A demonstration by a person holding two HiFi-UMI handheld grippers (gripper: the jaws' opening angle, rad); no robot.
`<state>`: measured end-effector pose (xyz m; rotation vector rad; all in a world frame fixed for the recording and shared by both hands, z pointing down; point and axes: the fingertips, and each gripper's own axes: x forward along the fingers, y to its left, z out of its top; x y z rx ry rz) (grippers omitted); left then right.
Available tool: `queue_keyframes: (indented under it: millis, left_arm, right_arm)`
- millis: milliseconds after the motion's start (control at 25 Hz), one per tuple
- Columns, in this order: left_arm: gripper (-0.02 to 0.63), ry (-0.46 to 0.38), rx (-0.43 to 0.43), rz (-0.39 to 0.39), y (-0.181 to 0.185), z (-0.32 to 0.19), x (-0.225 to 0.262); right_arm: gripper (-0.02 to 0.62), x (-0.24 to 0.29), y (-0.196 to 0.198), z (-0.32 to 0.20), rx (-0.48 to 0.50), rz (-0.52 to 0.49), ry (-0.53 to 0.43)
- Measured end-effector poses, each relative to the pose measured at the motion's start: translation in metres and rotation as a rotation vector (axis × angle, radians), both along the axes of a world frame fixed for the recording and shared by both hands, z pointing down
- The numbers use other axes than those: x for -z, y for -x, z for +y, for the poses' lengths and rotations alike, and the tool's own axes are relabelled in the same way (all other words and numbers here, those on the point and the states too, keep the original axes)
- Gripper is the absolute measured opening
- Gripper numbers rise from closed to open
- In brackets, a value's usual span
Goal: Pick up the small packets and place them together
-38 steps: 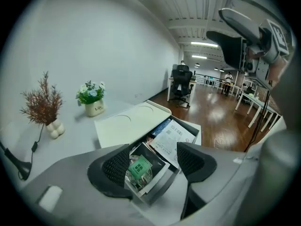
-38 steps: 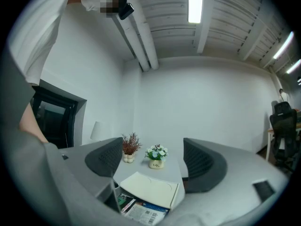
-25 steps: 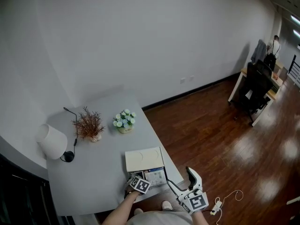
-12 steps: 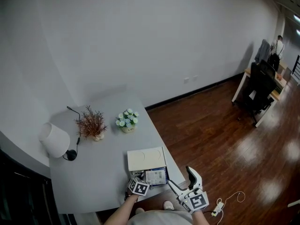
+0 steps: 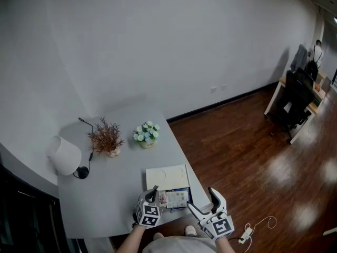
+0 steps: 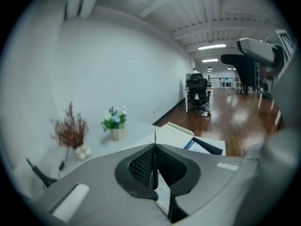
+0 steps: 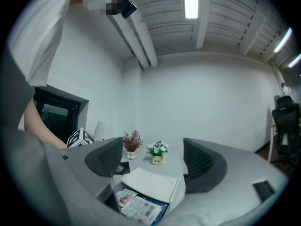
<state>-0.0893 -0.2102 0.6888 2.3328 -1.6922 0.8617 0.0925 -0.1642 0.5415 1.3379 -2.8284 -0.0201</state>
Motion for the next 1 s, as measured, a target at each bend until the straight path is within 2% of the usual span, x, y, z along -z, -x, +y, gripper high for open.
queue_keyframes:
  millis: [120, 200, 280, 360, 520, 600, 680, 720, 800, 840, 920, 1000]
  left_arm:
    - [0.008, -0.147, -0.149, -0.249, -0.002, -0.028, 0.019]
    - [0.008, -0.185, -0.265, -0.368, -0.006, -0.045, 0.011]
    - [0.008, -0.165, -0.387, -0.432, -0.013, -0.055, -0.008]
    - [0.008, -0.106, -0.495, -0.465, -0.017, -0.058, -0.031]
    - [0.028, 0.015, -0.640, -0.502, -0.018, -0.049, -0.067]
    - [0.114, 0.090, -0.685, -0.493, -0.017, -0.041, -0.082]
    - [0.219, 0.158, -0.694, -0.467, -0.014, -0.035, -0.093]
    - [0.265, 0.178, -0.681, -0.449, -0.011, -0.034, -0.095]
    - [0.314, 0.184, -0.625, -0.384, -0.008, -0.034, -0.090]
    - [0.337, 0.174, -0.583, -0.333, -0.007, -0.035, -0.083]
    - [0.337, 0.131, -0.465, -0.187, -0.003, -0.039, -0.060]
    - [0.337, 0.059, -0.301, 0.028, 0.005, -0.044, -0.026]
  right_arm:
    - [0.400, -0.002, -0.003, 0.002, -0.008, 0.003, 0.008]
    - [0.400, -0.003, -0.004, 0.004, -0.013, 0.009, 0.012]
    - [0.400, -0.004, -0.007, 0.007, -0.021, 0.013, 0.014]
    - [0.400, -0.003, -0.011, 0.008, -0.032, 0.014, 0.014]
    - [0.400, -0.002, -0.019, 0.008, -0.056, 0.014, 0.015]
    - [0.400, -0.002, -0.022, 0.008, -0.063, 0.012, 0.018]
    - [0.400, -0.003, -0.020, 0.008, -0.059, 0.008, 0.021]
    - [0.400, -0.003, -0.017, 0.008, -0.053, 0.008, 0.021]
    - [0.400, -0.003, -0.010, 0.009, -0.036, 0.008, 0.021]
    - [0.400, -0.002, -0.006, 0.009, -0.026, 0.007, 0.021]
    - [0.400, -0.001, 0.003, 0.009, -0.001, 0.005, 0.017]
    - [0.400, 0.000, 0.010, 0.008, 0.021, 0.001, 0.014]
